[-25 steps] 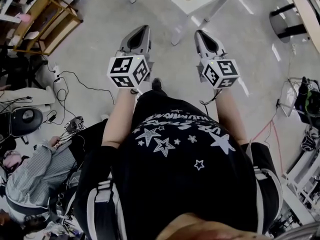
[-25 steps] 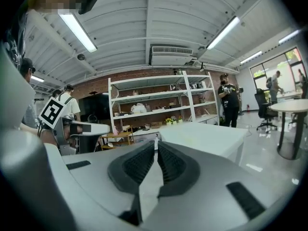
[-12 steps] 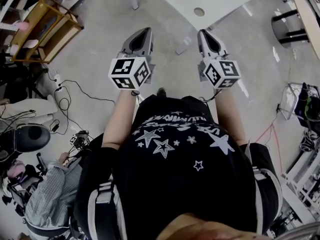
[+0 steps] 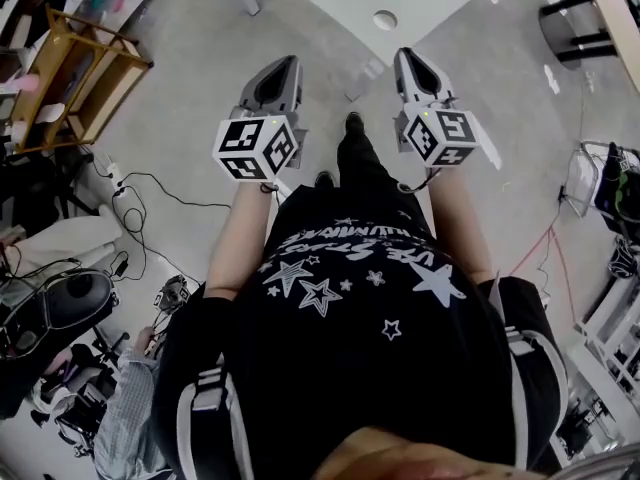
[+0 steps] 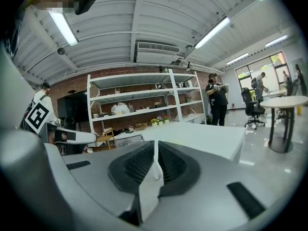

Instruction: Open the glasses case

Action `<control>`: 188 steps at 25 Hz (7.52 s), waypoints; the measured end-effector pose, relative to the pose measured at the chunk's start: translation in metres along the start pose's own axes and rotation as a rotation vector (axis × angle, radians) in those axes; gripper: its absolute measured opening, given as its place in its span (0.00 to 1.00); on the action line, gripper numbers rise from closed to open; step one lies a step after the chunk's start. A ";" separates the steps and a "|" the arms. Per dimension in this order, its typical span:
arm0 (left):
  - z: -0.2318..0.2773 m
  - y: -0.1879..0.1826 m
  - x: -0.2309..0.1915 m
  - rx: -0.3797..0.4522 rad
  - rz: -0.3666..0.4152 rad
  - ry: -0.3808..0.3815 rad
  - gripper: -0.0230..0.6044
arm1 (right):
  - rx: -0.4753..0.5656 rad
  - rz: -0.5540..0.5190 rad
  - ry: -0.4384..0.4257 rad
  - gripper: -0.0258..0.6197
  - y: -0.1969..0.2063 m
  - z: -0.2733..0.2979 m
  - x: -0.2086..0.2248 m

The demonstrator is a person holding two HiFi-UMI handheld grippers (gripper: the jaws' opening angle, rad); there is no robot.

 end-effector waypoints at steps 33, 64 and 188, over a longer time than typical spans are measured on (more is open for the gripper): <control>0.225 -0.020 -0.029 -0.076 0.097 -0.128 0.06 | -0.146 -0.045 -0.259 0.13 0.030 0.214 0.150; 0.396 -0.050 -0.169 -0.603 0.239 0.138 0.06 | -0.523 -0.289 -0.041 0.47 0.044 0.339 0.106; 0.256 0.000 0.020 -0.308 0.082 0.034 0.06 | -0.155 -0.105 -0.302 0.21 0.023 0.149 0.183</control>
Point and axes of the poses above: the fingertips, and each gripper's own axes: z forward along the fingers, x to its right, y out of its underside, the point moved 10 cm from there along -z, backward along the fingers, and after that the axes turned 13 degrees about -z, right-handed, at the moved point
